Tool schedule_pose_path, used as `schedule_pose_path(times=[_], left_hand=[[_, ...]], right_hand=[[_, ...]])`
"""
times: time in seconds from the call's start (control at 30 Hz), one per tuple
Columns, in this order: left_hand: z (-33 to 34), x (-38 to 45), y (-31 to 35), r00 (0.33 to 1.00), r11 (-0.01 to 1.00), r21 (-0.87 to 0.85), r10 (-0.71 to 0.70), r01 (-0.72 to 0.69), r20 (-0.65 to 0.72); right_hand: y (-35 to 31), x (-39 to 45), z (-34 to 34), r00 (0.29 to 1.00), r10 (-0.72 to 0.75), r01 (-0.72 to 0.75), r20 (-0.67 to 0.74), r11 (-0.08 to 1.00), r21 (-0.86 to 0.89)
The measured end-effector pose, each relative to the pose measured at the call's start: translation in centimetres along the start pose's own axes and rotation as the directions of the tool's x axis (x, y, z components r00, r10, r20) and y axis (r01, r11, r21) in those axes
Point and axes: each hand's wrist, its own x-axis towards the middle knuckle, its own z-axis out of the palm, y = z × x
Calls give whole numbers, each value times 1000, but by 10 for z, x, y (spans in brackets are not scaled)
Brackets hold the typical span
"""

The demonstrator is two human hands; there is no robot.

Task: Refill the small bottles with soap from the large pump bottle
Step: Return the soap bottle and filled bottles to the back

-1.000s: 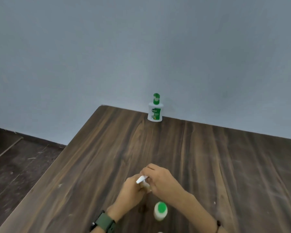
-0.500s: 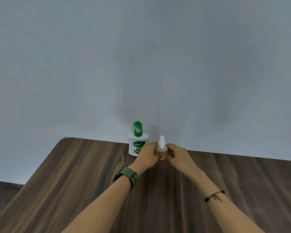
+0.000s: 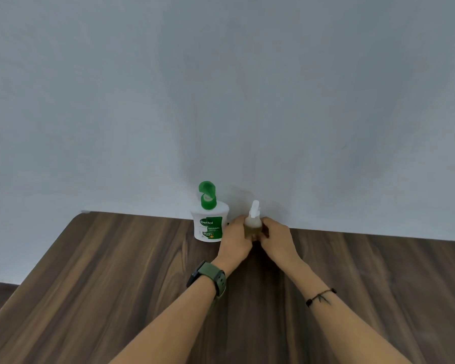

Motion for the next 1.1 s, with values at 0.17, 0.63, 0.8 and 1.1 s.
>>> schedule_pose_path(times=[0.17,0.63,0.8,1.1], left_hand=[[0,-13,3,1000,996,88,8,-6,-29],[-38,-287,-4,999,998,62,-21,19,38],[-32,-390,-6,989,993,0,-114,114,96],[-14,-431,5,980,985,5,-170,171,100]], right_hand=[[-3,-8,-6,996,87,-87,27,996,-6],[-31,-254,-56,924,63,-58,377,998,-25],[-12,-337,-54,893,102,-111,438,994,-5],[-12,-409,-15,919,10,-48,393,995,88]])
